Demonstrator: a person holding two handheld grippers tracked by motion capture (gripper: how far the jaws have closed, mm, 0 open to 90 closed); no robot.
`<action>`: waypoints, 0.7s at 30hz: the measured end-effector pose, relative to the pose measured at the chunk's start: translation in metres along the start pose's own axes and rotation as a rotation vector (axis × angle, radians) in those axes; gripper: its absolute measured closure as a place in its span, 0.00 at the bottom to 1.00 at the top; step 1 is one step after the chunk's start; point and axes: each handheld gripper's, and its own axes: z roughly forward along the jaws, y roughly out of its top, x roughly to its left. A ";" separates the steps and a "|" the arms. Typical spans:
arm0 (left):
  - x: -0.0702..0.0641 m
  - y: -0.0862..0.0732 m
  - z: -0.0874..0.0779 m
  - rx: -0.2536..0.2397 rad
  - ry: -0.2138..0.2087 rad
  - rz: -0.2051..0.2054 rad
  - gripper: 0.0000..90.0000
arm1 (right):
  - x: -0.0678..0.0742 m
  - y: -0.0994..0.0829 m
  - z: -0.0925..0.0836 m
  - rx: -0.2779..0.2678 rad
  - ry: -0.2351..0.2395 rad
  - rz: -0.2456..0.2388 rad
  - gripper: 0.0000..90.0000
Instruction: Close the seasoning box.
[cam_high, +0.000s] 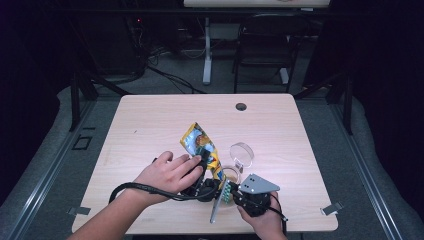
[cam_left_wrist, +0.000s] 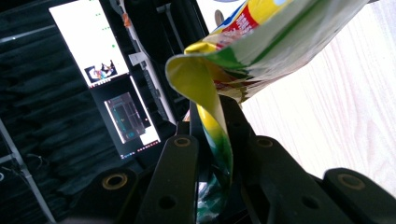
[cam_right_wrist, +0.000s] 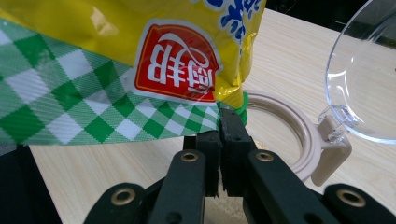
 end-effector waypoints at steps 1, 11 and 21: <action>0.001 0.000 0.000 0.002 0.005 0.010 0.96 | -0.001 0.000 0.000 0.005 0.000 -0.004 0.98; -0.004 -0.007 0.001 -0.007 -0.012 -0.056 0.96 | 0.000 0.000 -0.001 0.005 -0.014 -0.007 0.98; -0.007 -0.011 0.002 0.000 -0.025 -0.102 0.96 | -0.001 0.002 -0.002 -0.002 -0.034 -0.005 0.98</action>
